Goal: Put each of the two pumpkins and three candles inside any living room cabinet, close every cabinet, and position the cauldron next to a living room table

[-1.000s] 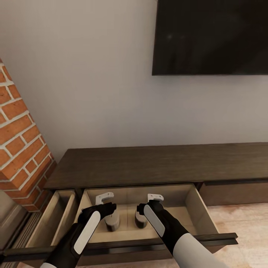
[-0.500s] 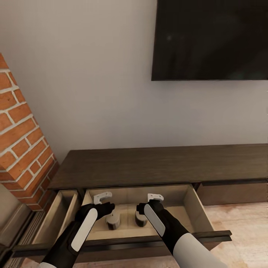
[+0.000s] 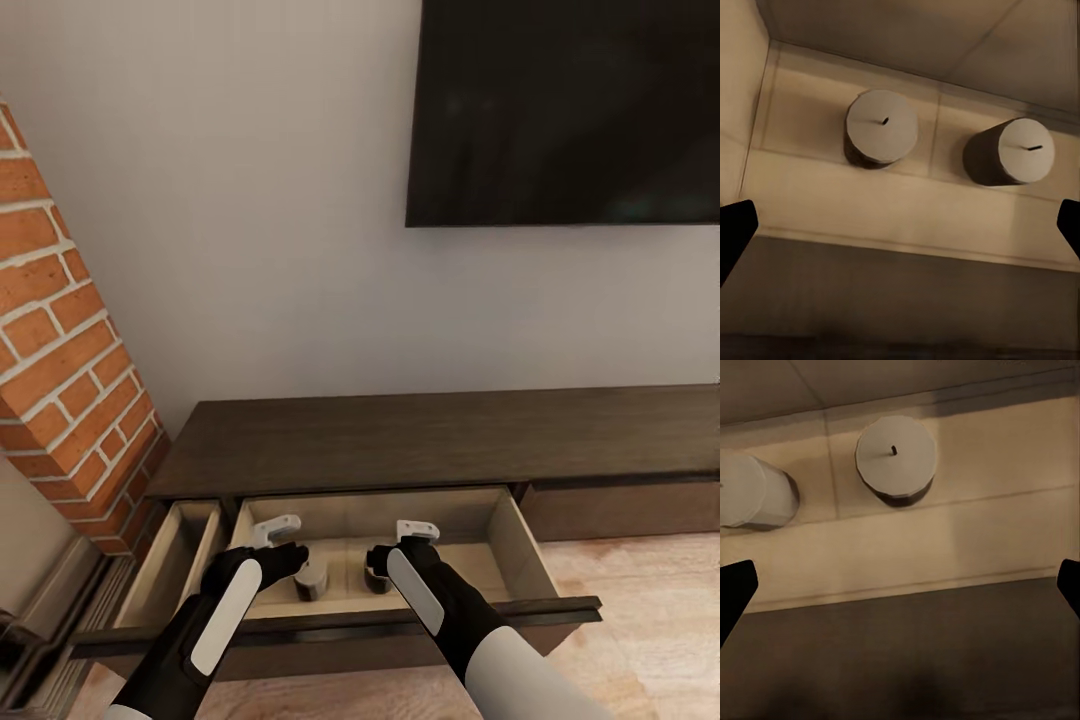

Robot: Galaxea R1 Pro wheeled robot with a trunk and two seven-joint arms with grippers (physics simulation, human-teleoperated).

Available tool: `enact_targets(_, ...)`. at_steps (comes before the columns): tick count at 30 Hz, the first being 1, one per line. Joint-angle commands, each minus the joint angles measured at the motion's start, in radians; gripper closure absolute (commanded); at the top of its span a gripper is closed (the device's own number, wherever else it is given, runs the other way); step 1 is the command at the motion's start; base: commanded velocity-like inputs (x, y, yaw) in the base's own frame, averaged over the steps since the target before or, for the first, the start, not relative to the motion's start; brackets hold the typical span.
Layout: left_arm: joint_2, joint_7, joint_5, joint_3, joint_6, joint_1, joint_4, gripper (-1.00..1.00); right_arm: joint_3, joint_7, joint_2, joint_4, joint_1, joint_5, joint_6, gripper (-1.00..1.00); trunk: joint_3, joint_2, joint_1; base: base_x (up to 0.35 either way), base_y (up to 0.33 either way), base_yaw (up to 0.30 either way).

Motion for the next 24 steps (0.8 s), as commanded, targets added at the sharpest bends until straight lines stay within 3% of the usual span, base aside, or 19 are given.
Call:
enact_targets(1,0.000,0.000,0.000,0.000,0.000,0.000,0.000,-1.00,0.000,0.000,0.000,0.000,0.000,0.000,0.000,-1.00,0.003,0.007,-0.004,-0.050,0.010,0.000)
enact_targets(24,0.000,0.000,0.000,0.000,0.000,0.000,0.000,-1.00,0.000,0.000,0.000,-0.001,0.000,0.001,-0.002,-1.00,0.075,0.168,-0.092,-0.036,0.009,0.000)
